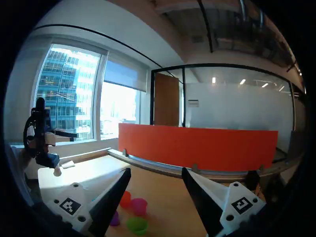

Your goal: Pour water

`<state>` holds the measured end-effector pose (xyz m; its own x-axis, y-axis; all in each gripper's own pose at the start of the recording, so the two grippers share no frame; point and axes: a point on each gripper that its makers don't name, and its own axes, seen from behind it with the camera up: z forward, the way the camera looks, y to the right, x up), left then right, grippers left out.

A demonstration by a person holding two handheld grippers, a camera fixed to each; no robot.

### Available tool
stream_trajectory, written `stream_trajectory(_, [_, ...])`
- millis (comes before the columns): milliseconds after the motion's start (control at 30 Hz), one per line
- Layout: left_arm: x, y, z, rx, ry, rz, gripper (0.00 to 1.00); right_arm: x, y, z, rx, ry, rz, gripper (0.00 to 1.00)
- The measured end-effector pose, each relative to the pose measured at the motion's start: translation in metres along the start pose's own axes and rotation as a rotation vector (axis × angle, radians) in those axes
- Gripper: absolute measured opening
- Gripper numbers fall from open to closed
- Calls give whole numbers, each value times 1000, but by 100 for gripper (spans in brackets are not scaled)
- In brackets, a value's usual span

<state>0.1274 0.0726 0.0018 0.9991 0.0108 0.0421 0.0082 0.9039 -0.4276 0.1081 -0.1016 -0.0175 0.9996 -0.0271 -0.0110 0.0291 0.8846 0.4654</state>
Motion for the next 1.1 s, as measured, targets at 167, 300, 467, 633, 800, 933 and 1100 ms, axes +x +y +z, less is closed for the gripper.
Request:
stream_trajectory(167, [-3, 1, 2, -14, -13, 8, 93, -1, -4, 2, 20, -13, -13, 99])
stream_trajectory(300, [-6, 4, 2, -30, -27, 15, 93, -2, -10, 4, 46, -25, -13, 99])
stream_trajectory(467, [-15, 9, 2, -63, -53, 17, 93, -7, -15, 7, 83, -55, -15, 99])
stream_trajectory(633, [-26, 13, 4, -99, -91, 18, 93, -11, -20, 10, 122, -87, -16, 99])
stream_trajectory(800, [-34, 14, 8, -119, -123, 46, 93, -16, -20, 13, 150, -120, -14, 99])
stream_trajectory(933, [-38, 19, 10, -142, -137, 59, 93, -22, -22, 13, 169, -145, -25, 99])
stream_trajectory(1100, [-47, 25, 12, -170, -158, 65, 93, -37, -26, 14, 201, -184, -29, 99])
